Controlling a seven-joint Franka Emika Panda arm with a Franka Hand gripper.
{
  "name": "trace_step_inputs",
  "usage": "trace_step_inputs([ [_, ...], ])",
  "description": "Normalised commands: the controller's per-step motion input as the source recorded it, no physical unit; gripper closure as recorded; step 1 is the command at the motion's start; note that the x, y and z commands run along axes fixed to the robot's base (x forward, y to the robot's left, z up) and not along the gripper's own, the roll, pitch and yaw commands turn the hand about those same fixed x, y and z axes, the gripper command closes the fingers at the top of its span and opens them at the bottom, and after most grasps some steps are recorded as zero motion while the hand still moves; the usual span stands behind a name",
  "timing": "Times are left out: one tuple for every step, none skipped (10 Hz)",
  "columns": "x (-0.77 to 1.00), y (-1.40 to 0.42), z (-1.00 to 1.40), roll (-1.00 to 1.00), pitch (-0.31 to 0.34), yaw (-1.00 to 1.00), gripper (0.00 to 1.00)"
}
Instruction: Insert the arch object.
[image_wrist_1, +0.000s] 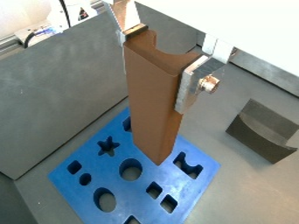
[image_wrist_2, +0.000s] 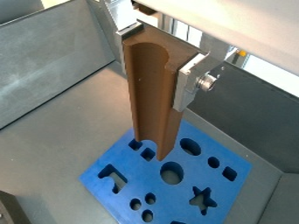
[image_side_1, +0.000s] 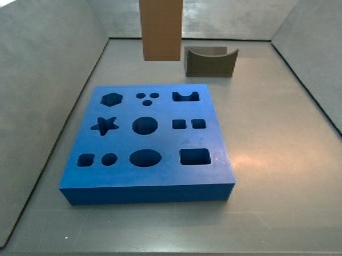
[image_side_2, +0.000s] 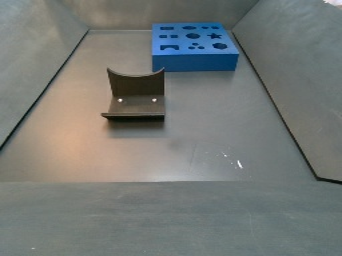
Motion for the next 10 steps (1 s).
trace_step_inputs([
  [-0.01, 0.00, -0.03, 0.02, 0.000, 0.00, 1.00],
  [0.83, 0.23, -0.76, 0.09, 0.171, 0.25, 1.00],
  [1.00, 0.48, -1.00, -0.11, 0.011, 0.00, 1.00],
  [1.00, 0.54, -1.00, -0.12, 0.024, 0.00, 1.00],
  [1.00, 0.39, -0.90, 0.01, 0.161, 0.03, 1.00],
  [0.99, 0.37, -0.70, 0.06, 0.234, 0.01, 1.00],
  [0.79, 0.28, -0.50, 0.17, 0.246, 0.19, 1.00],
  [0.66, 0.22, -0.40, 0.26, 0.196, 0.34, 1.00],
  [0.33, 0.00, -0.33, 0.34, 0.159, 0.25, 1.00],
  [0.27, 0.00, -0.14, 0.26, 0.164, 0.29, 1.00],
])
